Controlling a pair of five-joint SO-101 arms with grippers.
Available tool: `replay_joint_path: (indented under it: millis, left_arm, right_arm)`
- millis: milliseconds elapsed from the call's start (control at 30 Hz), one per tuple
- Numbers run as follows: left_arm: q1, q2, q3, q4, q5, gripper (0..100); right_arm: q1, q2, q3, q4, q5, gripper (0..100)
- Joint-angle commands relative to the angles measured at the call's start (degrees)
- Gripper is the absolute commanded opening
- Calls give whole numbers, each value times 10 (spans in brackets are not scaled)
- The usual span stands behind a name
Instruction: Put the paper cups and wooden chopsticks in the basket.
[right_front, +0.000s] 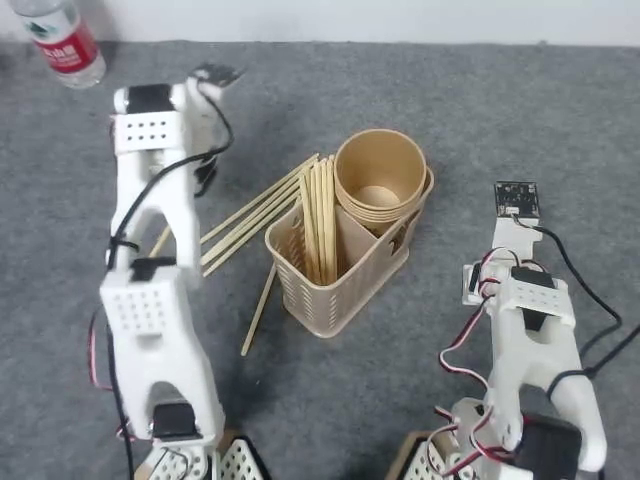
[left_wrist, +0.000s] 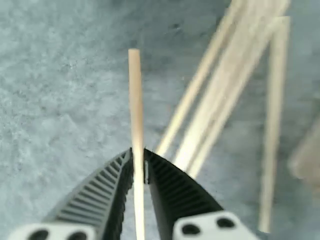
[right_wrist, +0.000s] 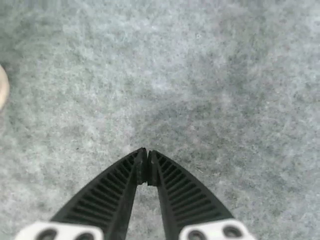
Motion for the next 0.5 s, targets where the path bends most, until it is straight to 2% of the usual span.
replay_joint_path:
  millis: [0, 133, 267, 367, 467]
  left_arm:
    - [76, -229, 96, -7, 93, 9]
    - [135, -431, 200, -124, 235, 9]
    - [182, -612, 338, -228, 284, 9]
    - [183, -706, 442, -312, 342, 10]
    - [178, -791, 499, -352, 423, 10]
  right_arm:
    - [-4, -18, -1, -8, 7, 8]
    - [-4, -18, -1, -8, 7, 8]
    - [-4, -18, -1, -7, 7, 8]
    - [-4, -18, -1, -7, 7, 8]
    - [-4, -18, -1, -7, 7, 8]
